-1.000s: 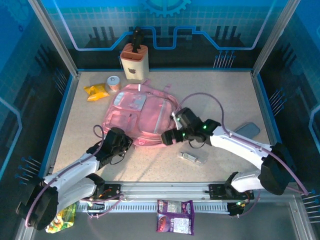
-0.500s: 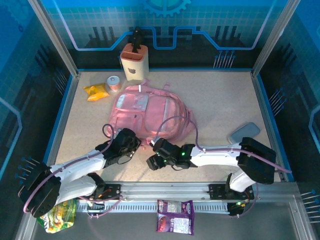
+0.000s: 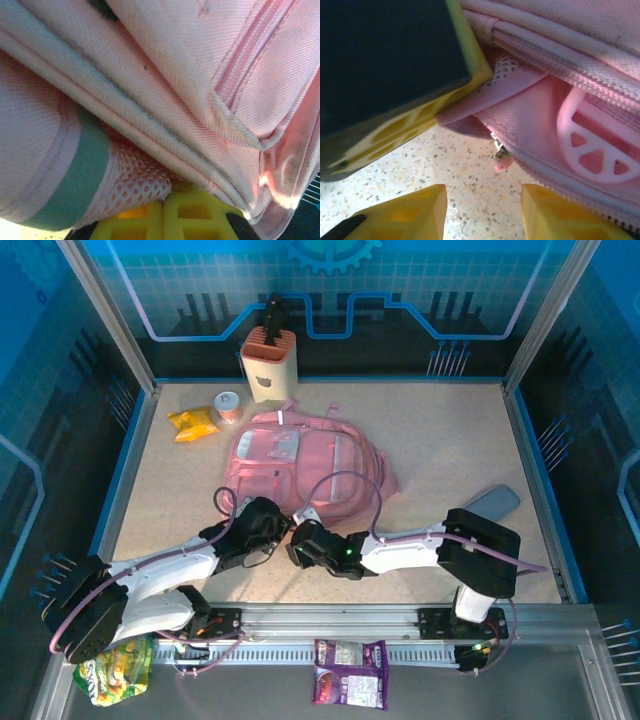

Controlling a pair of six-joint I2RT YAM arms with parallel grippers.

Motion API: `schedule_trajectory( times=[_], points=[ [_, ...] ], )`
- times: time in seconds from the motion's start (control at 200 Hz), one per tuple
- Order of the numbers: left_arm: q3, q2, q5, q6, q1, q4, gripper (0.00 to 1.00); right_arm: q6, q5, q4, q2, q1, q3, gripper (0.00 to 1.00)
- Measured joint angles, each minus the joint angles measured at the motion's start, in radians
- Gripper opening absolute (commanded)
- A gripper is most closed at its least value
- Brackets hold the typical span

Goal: Pack the student bag

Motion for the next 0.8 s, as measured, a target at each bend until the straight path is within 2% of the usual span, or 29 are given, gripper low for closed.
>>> schedule_trajectory(
  times=[0.32,0.46,0.8],
  points=[
    [0.0,0.0,-0.015,0.0,-0.006,0.004,0.0,-0.018,0.049,0.066,0.058,-0.002,0.02,0.39],
    [0.0,0.0,-0.018,0.0,-0.007,0.014,0.0,-0.04,0.068,0.095,0.061,-0.002,0.02,0.35],
    [0.0,0.0,-0.027,0.0,-0.008,0.015,0.0,-0.075,0.102,0.118,0.064,-0.009,0.005,0.06]
  ],
)
